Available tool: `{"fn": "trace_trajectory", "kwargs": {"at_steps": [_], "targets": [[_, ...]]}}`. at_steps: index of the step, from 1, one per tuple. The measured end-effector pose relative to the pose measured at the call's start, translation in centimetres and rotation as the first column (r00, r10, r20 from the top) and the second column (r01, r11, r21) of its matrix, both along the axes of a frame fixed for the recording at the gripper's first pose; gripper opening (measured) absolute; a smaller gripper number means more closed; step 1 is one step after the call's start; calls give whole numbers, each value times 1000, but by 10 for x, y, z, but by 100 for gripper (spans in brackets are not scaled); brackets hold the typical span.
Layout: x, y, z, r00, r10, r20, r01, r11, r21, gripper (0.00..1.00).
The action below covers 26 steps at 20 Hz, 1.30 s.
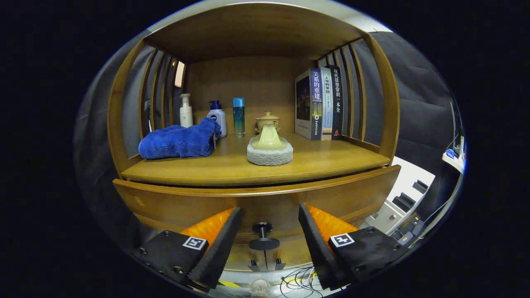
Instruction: Pull open the drawer, take out the items inside it, and place them on the countertop above the cabinet.
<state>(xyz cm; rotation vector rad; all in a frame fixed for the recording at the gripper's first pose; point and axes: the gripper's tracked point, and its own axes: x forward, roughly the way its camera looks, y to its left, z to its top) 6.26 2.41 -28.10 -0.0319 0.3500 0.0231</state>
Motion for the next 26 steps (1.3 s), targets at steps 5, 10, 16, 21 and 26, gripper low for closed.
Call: {"fn": "trace_trajectory", "kwargs": {"at_steps": [5, 10, 16, 21, 26], "targets": [[6, 4, -1, 1000, 17, -6, -17, 1000, 2, 92], [4, 6, 20, 1000, 16, -2, -16, 1000, 19, 93], [-11, -1, 87, 996, 32, 83, -30, 999, -30, 94], [-26, -1, 147, 988, 42, 146, -38, 999, -31, 95], [-44, 12, 206, 973, 75, 219, -73, 997, -17, 96]]}}
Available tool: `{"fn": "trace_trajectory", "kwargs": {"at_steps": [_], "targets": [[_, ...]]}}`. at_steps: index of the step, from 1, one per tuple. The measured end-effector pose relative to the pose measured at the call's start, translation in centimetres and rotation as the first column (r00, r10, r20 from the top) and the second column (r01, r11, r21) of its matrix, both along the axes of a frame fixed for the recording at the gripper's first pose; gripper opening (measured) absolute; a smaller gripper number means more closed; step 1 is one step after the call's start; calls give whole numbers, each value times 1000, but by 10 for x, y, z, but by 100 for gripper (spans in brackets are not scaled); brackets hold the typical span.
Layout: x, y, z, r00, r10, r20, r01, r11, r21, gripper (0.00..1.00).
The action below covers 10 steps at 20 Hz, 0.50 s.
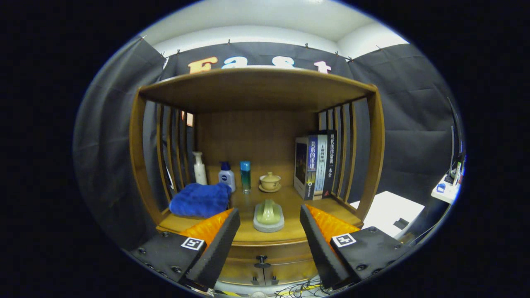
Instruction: Pull open the drawer, take out the items inside it, and place them on the countertop above the cabinet.
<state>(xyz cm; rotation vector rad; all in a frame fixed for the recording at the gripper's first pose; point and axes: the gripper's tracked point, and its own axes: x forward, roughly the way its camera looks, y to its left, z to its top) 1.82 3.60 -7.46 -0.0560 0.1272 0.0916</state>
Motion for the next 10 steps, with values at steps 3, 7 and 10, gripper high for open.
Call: {"fn": "trace_trajectory", "kwargs": {"at_steps": [3, 7, 10], "targets": [[-11, 9, 26, 999, 17, 30, -17, 1000, -21, 96], [-22, 19, 51, 998, 29, 63, -27, 999, -26, 96], [-26, 21, 60, 997, 28, 74, -27, 999, -17, 96]]}}
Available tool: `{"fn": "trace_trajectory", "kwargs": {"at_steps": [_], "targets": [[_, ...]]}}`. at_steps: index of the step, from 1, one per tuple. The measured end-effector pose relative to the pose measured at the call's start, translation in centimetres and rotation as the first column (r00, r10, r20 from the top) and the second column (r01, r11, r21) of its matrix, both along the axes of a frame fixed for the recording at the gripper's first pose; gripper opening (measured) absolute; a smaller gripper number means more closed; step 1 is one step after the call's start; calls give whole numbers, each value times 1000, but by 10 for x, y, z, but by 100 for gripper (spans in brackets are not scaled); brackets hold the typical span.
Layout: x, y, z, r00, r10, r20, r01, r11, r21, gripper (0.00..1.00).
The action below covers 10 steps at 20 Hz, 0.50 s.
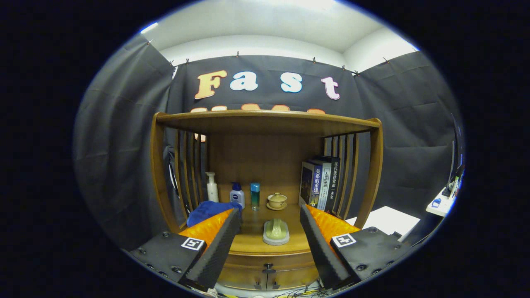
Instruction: Pull open the drawer, take out the items inside it, and place them on the countertop above the cabinet.
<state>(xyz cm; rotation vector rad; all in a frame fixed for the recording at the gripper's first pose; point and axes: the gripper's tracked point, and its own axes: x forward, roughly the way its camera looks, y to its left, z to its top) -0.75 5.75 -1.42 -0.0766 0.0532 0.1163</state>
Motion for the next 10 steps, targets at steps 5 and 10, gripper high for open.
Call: {"fn": "trace_trajectory", "kwargs": {"at_steps": [5, 10], "targets": [[-1, -7, 2, 1000, -23, 1, 23, 1000, 18, 96], [-1, -9, 0, 999, -33, -5, 34, 999, 22, 96]]}}
